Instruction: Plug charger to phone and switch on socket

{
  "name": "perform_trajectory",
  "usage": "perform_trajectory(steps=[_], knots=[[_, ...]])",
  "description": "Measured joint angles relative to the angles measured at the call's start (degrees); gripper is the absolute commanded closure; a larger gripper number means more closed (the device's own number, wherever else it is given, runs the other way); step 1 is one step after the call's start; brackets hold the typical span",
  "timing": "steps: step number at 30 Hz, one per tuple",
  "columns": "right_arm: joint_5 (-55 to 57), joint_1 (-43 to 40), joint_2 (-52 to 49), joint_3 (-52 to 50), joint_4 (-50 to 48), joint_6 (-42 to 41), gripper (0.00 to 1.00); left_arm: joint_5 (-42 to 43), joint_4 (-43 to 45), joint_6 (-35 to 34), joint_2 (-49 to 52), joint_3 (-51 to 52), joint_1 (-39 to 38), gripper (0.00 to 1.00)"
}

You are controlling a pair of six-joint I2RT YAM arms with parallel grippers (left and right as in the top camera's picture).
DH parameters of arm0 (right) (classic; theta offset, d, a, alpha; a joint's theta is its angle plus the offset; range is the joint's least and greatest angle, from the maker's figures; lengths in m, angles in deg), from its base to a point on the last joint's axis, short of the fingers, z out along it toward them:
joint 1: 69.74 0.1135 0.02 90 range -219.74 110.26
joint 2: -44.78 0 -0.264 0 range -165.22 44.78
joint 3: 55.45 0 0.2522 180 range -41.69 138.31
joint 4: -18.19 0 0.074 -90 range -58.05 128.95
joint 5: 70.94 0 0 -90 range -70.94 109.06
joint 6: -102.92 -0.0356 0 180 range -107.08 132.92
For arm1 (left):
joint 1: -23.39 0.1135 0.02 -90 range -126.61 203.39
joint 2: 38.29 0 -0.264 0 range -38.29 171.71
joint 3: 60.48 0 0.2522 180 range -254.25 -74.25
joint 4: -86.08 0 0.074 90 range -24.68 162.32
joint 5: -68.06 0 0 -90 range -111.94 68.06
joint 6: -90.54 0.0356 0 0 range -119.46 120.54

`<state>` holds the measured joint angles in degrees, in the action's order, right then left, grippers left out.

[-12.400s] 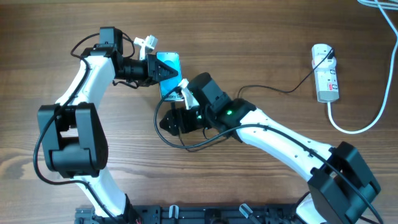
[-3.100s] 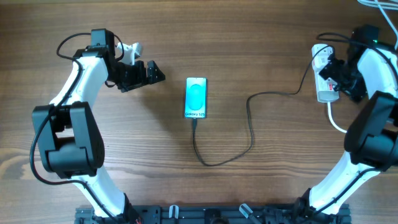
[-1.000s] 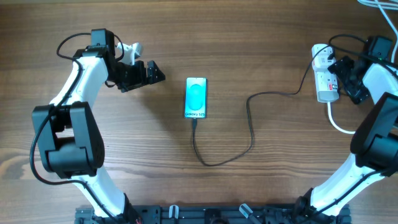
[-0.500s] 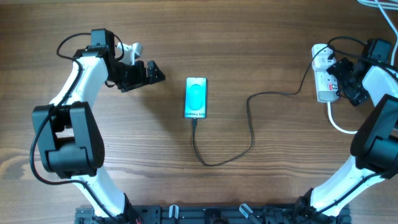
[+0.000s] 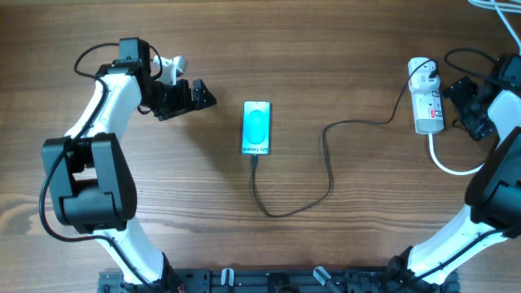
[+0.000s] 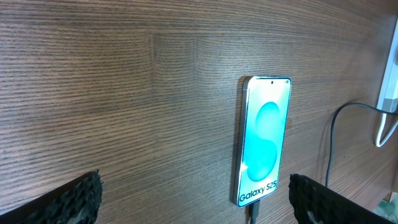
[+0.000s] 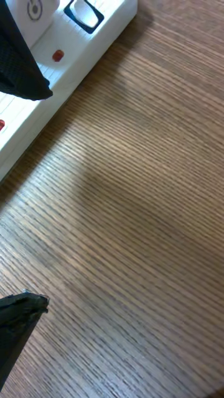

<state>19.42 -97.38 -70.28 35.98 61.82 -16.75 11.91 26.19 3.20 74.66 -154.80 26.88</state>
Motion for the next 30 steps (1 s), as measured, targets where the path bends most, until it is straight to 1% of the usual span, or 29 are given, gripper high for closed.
perform_trajectory(steps=[5,15,19,25,30], knots=[[-2.03,0.00,-0.02,-1.22,-3.87,0.39,0.00,0.00,0.02,0.00,0.00,0.00,0.00,0.00],[-4.87,0.22,-1.68,-1.44,-4.24,1.07,0.00,0.00,0.00,0.00,0.00,-0.02,0.00,0.00],[-5.07,0.22,-1.68,-1.40,-3.76,2.75,0.00,0.00,0.00,0.00,-0.02,0.00,0.00,0.00],[-2.82,0.90,-1.70,-1.36,-2.99,3.67,0.00,0.00,0.02,0.00,0.00,0.00,0.00,0.00],[-0.04,2.54,-1.75,-1.36,-5.14,3.85,0.00,0.00,0.02,0.00,0.00,-0.02,0.02,0.00]])
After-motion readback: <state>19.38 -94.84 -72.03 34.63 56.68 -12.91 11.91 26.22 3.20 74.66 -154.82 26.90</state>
